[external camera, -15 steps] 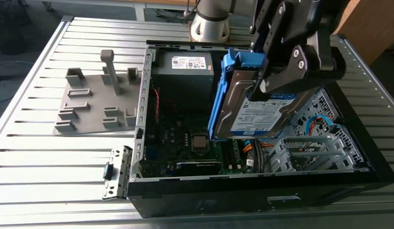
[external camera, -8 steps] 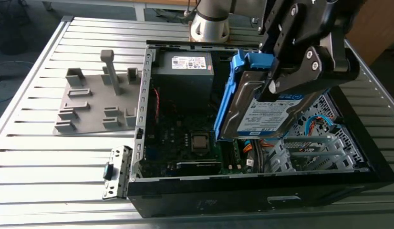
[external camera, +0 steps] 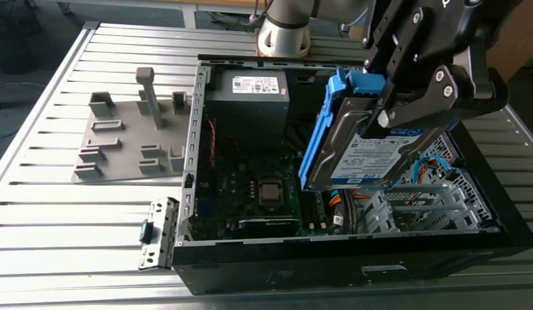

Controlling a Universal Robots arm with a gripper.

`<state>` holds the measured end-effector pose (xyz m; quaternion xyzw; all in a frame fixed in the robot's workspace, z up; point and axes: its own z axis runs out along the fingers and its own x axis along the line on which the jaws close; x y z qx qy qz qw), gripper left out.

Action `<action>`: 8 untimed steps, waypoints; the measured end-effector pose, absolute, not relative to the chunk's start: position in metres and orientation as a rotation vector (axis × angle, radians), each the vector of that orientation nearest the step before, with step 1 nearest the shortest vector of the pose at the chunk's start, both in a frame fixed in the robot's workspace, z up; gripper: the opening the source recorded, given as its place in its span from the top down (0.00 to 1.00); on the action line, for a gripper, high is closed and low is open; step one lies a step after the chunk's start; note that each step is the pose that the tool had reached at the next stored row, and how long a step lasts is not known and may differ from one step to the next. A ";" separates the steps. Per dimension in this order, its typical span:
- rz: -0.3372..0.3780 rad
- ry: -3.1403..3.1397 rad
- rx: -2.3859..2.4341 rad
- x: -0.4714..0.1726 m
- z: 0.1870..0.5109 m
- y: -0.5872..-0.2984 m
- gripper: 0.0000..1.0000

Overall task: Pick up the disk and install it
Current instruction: 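Pick up the disk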

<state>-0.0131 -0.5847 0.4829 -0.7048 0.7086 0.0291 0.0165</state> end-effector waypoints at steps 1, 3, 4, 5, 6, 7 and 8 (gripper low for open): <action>0.091 2.203 -2.191 -0.012 0.483 -0.585 0.64; 0.091 2.203 -2.191 -0.009 0.483 -0.585 0.64; 0.091 2.203 -2.191 -0.008 0.483 -0.585 0.64; 0.091 2.203 -2.191 -0.007 0.483 -0.585 0.64; 0.091 2.203 -2.191 -0.006 0.483 -0.585 0.64; 0.091 2.203 -2.191 -0.005 0.483 -0.585 0.64; 0.091 2.203 -2.191 -0.004 0.483 -0.585 0.64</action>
